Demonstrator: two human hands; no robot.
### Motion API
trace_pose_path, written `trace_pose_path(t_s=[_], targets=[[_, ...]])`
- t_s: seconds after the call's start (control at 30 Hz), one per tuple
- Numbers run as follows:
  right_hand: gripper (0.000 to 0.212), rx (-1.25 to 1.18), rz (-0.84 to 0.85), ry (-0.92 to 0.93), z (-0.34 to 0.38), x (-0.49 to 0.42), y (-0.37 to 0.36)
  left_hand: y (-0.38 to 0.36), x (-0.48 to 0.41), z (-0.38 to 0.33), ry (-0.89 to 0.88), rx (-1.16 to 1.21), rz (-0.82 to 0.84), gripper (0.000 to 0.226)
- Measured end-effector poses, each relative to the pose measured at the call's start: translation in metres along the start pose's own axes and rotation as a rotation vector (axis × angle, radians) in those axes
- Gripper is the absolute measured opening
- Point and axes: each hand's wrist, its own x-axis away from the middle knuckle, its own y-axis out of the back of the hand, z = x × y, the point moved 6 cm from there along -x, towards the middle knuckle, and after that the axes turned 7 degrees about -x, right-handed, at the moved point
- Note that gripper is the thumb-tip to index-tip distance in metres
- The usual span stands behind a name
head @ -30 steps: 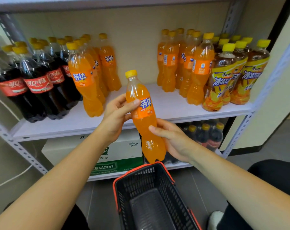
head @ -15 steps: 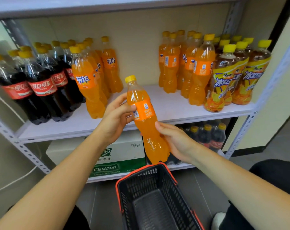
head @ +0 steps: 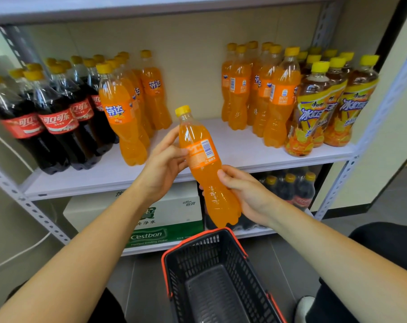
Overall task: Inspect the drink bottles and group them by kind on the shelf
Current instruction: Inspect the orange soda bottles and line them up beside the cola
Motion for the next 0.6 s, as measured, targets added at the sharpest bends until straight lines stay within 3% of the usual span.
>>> trace_pose_path(t_s=[0.17,0.33,0.47,0.6], targets=[[0.055,-0.015,0.033,-0.054,-0.0008,0.0008,-0.0017,0.0033,0.0012,-0.0019,-0.008,-0.001,-0.078,0.062],[0.066,0.164,-0.081,0.058,0.0077,0.0008,-0.0013,0.0028,0.0043,0.0001,-0.021,-0.095,-0.161,0.059],[0.062,0.142,-0.05,0.038,0.0048,0.0023,-0.0024,-0.0045,0.0017,0.0001,0.012,-0.128,-0.096,0.043],[0.053,0.051,0.051,-0.027,-0.0005,0.0025,-0.0047,0.0005,0.0005,-0.0018,0.041,-0.012,-0.036,0.05]])
